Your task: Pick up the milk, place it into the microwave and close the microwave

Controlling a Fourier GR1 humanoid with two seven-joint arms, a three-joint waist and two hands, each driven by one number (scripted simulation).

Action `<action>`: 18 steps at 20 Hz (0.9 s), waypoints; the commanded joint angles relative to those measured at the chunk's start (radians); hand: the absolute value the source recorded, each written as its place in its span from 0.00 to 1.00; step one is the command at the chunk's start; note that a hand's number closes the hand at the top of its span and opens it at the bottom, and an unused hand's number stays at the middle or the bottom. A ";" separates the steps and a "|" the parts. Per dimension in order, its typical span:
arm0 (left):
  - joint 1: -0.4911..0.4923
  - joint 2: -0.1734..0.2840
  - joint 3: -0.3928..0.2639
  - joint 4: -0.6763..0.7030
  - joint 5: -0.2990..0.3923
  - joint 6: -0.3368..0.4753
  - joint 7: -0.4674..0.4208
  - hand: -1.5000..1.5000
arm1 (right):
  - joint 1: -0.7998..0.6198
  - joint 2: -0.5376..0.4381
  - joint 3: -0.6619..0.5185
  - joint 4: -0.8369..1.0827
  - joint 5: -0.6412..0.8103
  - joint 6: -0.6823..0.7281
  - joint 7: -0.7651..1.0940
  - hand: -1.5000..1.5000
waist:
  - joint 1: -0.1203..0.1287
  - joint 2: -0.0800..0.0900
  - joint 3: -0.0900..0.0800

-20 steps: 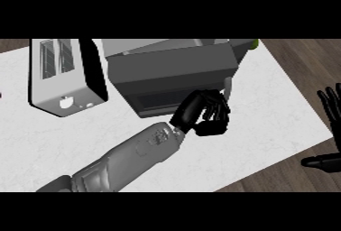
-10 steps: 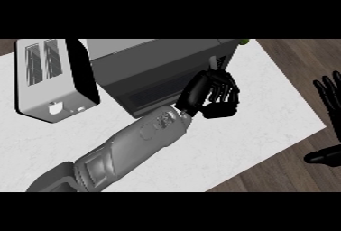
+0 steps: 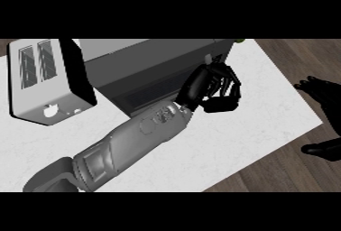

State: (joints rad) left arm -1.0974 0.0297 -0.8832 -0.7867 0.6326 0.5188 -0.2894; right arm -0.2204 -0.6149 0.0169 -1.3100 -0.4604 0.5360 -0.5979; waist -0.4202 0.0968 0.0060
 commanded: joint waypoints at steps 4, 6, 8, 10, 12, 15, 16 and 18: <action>-0.059 -0.028 0.004 0.034 0.036 0.000 0.005 1.00 | -0.056 -0.039 0.095 -0.122 0.026 0.149 -0.025 1.00 | -0.007 0.000 0.003; -0.054 -0.028 -0.002 0.050 0.038 0.007 0.000 1.00 | -0.058 -0.053 0.100 -0.146 0.025 0.149 -0.013 1.00 | -0.020 0.003 0.004; -0.064 -0.028 0.003 0.050 0.048 0.009 -0.001 1.00 | -0.059 -0.042 0.121 -0.174 0.017 0.152 -0.008 1.00 | -0.017 0.002 0.005; -0.058 -0.028 -0.001 0.051 0.056 0.021 -0.003 1.00 | -0.052 -0.045 0.138 -0.202 0.011 0.155 0.008 1.00 | -0.032 0.000 0.005; -0.055 -0.028 -0.004 0.057 0.056 0.021 -0.019 1.00 | -0.062 -0.055 0.138 -0.224 0.006 0.147 0.020 1.00 | -0.035 0.004 0.003; -0.056 -0.027 -0.006 0.057 0.067 0.029 -0.014 1.00 | -0.056 -0.056 0.162 -0.263 0.003 0.146 0.039 1.00 | -0.045 0.001 0.004; -0.062 -0.027 0.004 0.057 0.073 0.034 -0.015 1.00 | -0.047 -0.053 0.166 -0.268 -0.003 0.148 0.037 1.00 | -0.048 0.002 0.005; -0.059 -0.027 -0.008 0.055 0.072 0.046 -0.019 1.00 | -0.048 -0.054 0.177 -0.292 -0.006 0.145 0.049 1.00 | -0.053 -0.001 0.005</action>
State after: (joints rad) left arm -1.0969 0.0522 -0.9035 -0.7799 0.6942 0.5607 -0.3136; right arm -0.2675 -0.6684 0.1749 -1.5737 -0.4603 0.6144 -0.5049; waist -0.4516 0.0868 0.0079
